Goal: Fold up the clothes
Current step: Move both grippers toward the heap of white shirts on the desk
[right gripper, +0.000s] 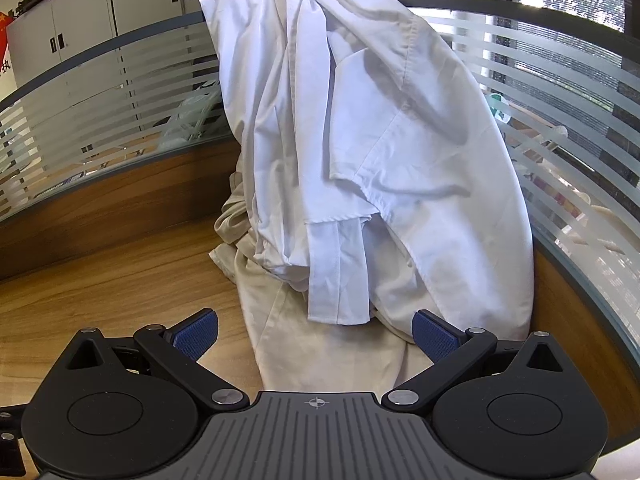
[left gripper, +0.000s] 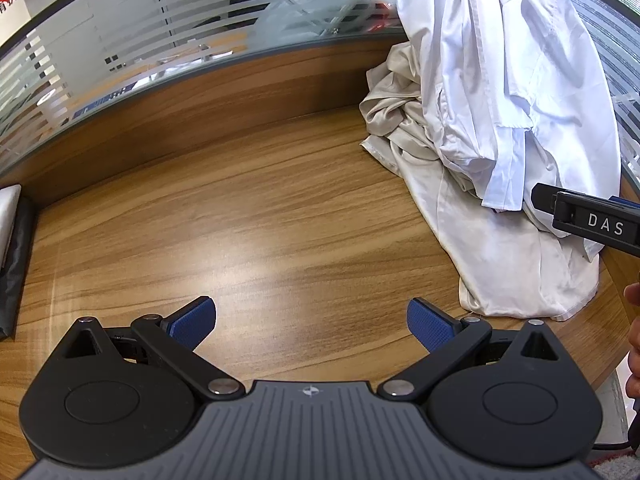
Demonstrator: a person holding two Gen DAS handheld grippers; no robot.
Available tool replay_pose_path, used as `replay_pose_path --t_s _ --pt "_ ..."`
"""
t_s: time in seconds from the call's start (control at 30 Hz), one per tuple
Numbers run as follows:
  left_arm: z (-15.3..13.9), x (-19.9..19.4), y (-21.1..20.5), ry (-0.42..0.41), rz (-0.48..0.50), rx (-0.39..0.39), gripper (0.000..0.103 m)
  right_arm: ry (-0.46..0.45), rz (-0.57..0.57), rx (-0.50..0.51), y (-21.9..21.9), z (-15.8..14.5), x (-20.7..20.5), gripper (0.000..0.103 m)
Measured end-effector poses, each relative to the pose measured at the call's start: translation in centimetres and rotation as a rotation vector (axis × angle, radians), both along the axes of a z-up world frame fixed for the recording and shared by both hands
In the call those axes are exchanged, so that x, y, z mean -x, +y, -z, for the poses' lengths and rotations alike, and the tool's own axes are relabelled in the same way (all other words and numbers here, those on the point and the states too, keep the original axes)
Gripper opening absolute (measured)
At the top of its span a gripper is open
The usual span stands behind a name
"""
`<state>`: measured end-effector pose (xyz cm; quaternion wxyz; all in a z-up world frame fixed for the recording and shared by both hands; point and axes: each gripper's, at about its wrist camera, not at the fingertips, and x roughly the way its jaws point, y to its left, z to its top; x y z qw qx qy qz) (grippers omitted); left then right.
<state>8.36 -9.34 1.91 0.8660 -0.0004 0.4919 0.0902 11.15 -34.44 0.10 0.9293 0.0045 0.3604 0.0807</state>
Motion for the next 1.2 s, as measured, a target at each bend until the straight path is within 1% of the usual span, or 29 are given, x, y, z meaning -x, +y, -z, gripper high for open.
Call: replay_pose_path --t_s 0.2,0.47,0.63,0.77,0.87,1.0,1.17,1.2 --pt "-0.2 -0.2 0.4 0.008 -0.007 0.004 0.102 -0.002 -0.015 0.006 0.2 -0.1 0.1 0.103" --pt "1.0 -1.3 0.9 0.019 -0.050 0.027 0.102 0.013 -0.022 0.011 0.0 0.2 -0.5 0.103" --pt "1.4 -1.8 1.4 0.027 -0.060 0.040 0.102 -0.002 -0.077 0.020 -0.1 -0.2 -1.9 0.103" --pt "1.8 -2.2 1.4 0.033 -0.060 0.041 0.102 -0.040 -0.123 0.024 -0.3 -1.5 -4.5 0.103" --pt "2.0 -2.5 1.7 0.038 -0.072 0.042 0.102 -0.072 -0.159 -0.007 -0.6 -2.7 -7.3 0.102" --pt "2.0 -2.8 2.4 0.041 -0.095 0.056 0.102 -0.087 -0.173 -0.033 -0.2 -3.8 -11.5 0.101" --pt "2.4 -3.3 3.7 0.051 -0.132 0.079 0.102 -0.108 -0.186 -0.015 1.2 -4.2 -16.3 0.101" --pt "2.5 -3.5 3.9 0.055 -0.139 0.085 0.102 -0.113 -0.194 -0.010 1.7 -4.3 -17.2 0.097"
